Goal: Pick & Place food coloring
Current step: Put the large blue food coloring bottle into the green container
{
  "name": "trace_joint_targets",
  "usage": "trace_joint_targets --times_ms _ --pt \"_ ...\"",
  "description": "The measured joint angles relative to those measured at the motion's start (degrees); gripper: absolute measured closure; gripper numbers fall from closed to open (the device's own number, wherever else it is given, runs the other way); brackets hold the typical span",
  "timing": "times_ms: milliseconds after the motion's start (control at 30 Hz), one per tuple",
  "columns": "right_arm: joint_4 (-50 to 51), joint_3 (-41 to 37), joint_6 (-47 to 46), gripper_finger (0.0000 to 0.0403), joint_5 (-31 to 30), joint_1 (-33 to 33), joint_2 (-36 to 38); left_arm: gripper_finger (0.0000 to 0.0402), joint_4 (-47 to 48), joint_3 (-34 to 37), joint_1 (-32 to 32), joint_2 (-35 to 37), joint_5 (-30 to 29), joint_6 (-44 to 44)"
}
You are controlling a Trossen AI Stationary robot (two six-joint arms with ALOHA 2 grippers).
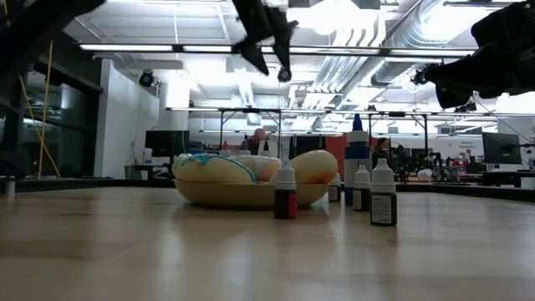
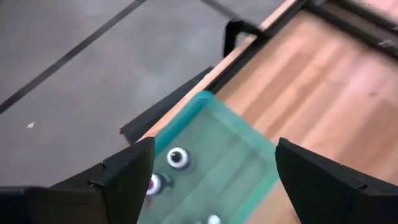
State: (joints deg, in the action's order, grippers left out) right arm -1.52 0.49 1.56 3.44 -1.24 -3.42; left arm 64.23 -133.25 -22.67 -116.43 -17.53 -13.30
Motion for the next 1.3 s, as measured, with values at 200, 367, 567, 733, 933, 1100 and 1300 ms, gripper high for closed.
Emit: trace_joint_targets --times_ms 200,367,567,733,933,1100,1300 --pt "0.00 0.00 -0.02 0.0402 -0.02 -0.01 0.00 0.0081 6.76 -0.02 3.48 6.28 2.35 0.91" --pt "0.00 0.01 -0.02 0.0402 -0.02 -0.02 0.00 0.0081 13.16 -0.02 7.47 10.59 5.39 1.06" --pt "-0.02 0.00 -0.02 0.0402 -0.02 -0.01 0.01 0.0081 19.69 -0.02 13.66 14.06 4.86 0.99" --pt "-0.02 0.02 -0.02 0.0402 -0.02 0.00 0.02 0.0081 23.49 0.00 19.88 15.08 2.62 -2.19" --pt "-0.02 0.01 -0.04 0.0402 -0.04 -0.02 0.02 0.0081 22.37 0.02 26.95 15.09 0.27 -4.35" --pt "-0.02 0.00 -0.04 0.0402 -0.04 -0.02 0.02 0.0081 18.04 3.72 32.04 15.12 -3.45 -6.30" --pt "-0.02 0.01 -0.04 0.0402 -0.03 0.00 0.01 0.0081 8.73 9.74 34.03 15.07 -1.18 -8.00"
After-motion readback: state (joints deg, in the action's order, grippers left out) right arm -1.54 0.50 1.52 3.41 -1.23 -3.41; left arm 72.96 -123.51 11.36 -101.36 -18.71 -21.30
